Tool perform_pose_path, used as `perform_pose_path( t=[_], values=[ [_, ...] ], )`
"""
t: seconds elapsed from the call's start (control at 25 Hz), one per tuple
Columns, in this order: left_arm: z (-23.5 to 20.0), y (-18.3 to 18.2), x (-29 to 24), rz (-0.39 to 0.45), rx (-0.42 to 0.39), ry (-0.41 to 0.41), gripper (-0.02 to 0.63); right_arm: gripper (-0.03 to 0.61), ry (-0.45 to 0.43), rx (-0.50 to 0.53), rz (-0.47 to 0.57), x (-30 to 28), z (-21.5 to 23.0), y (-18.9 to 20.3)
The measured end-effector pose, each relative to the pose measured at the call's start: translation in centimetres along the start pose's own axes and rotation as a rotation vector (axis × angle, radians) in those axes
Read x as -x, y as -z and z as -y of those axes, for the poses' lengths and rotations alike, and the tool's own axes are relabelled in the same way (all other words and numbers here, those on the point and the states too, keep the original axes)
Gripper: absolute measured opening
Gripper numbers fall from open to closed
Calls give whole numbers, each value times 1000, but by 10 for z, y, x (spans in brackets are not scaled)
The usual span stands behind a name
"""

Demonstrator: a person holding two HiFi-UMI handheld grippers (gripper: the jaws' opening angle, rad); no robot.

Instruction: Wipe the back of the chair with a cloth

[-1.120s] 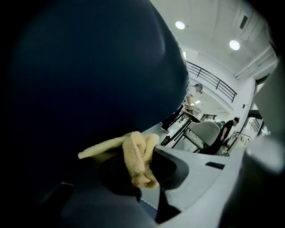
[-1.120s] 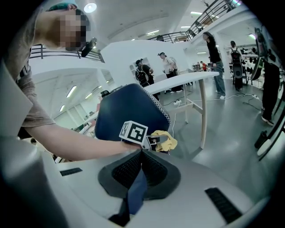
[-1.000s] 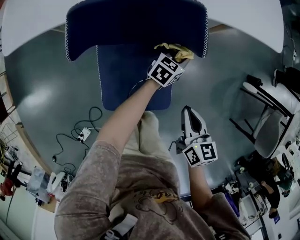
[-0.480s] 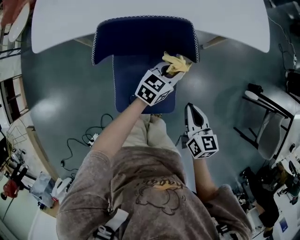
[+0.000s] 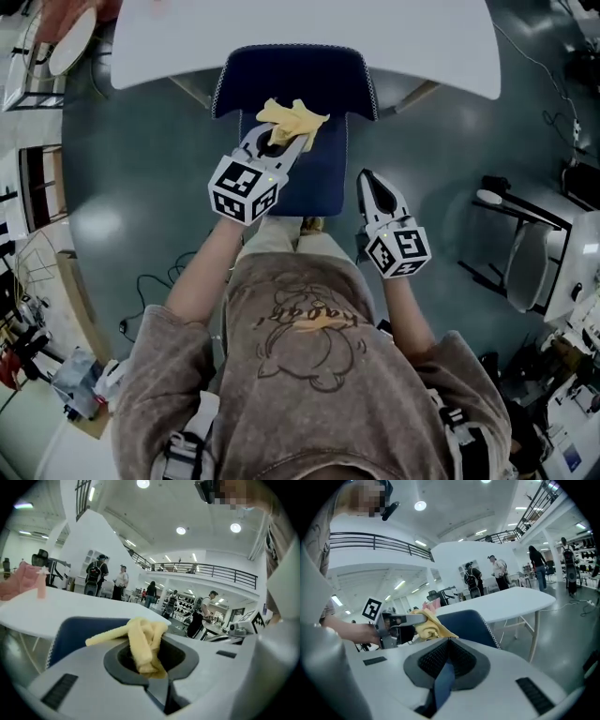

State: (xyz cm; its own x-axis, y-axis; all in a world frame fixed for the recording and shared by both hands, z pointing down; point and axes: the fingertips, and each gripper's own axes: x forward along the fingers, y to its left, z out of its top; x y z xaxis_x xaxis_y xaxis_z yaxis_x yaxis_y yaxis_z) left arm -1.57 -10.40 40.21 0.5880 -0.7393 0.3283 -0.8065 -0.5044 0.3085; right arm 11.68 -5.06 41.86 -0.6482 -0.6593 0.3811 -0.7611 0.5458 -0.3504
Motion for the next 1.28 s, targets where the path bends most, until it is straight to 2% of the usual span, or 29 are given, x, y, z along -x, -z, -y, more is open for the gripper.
perform_pose_path(
  t=[0.4, 0.6, 0.76, 1.0, 1.12, 1.28],
  values=[
    [22, -62, 106, 117, 2, -123, 74, 26, -73, 90, 109, 29, -37, -64],
    [32, -80, 135, 159, 17, -152, 74, 26, -66, 112, 164, 45, -41, -88],
    [39, -94, 151, 191, -11, -163, 74, 26, -68, 123, 177, 48, -45, -99],
    [35, -96, 173, 277, -102, -235, 74, 26, -96, 186, 190, 41, -64, -111],
    [31, -89, 180, 334, -118, -286, 74, 26, -87, 220, 196, 41, -64, -113],
    [25, -78, 182, 366, -130, -332, 74, 26, -76, 229, 210, 39, -62, -113]
  ],
)
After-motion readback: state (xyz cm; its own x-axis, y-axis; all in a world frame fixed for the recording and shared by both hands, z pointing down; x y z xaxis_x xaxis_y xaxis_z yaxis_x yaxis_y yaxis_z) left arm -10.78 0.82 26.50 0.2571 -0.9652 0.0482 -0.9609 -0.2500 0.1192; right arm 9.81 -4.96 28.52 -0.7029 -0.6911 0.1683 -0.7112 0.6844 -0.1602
